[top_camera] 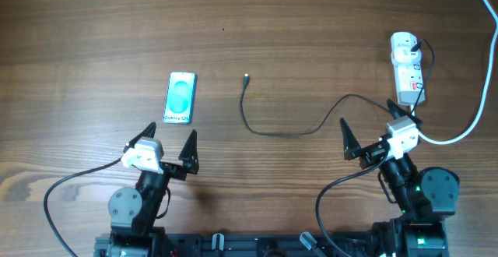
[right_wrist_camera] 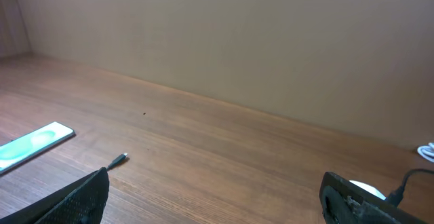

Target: Plug charger to phone and switch on socket

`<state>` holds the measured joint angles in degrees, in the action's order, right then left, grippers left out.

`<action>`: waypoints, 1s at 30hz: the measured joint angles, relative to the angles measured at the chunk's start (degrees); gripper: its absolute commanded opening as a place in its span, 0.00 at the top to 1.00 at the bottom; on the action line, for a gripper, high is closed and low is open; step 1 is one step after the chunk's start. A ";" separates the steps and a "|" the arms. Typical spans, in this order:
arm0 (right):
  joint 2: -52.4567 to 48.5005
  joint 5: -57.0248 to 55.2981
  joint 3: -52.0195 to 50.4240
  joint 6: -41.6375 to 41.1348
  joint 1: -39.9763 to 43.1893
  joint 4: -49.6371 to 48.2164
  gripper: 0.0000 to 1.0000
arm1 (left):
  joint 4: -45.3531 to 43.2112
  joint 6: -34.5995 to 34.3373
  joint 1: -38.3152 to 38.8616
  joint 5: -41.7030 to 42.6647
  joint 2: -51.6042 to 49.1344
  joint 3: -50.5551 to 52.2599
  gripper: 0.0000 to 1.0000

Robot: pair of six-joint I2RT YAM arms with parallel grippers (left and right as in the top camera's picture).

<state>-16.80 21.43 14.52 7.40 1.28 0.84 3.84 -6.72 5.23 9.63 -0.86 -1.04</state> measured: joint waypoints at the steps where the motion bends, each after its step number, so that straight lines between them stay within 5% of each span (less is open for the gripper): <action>1: 0.00 0.00 0.20 0.00 0.00 0.09 0.00 | 0.02 0.00 -0.02 0.00 -0.13 -0.09 0.00; 30: -0.13 0.20 5.92 0.02 0.00 5.18 0.00 | 2.86 0.00 -0.02 0.02 -21.46 -18.14 0.00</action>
<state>-16.93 21.63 20.45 7.42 1.28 6.02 6.70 -6.72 5.21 9.65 -22.33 -19.18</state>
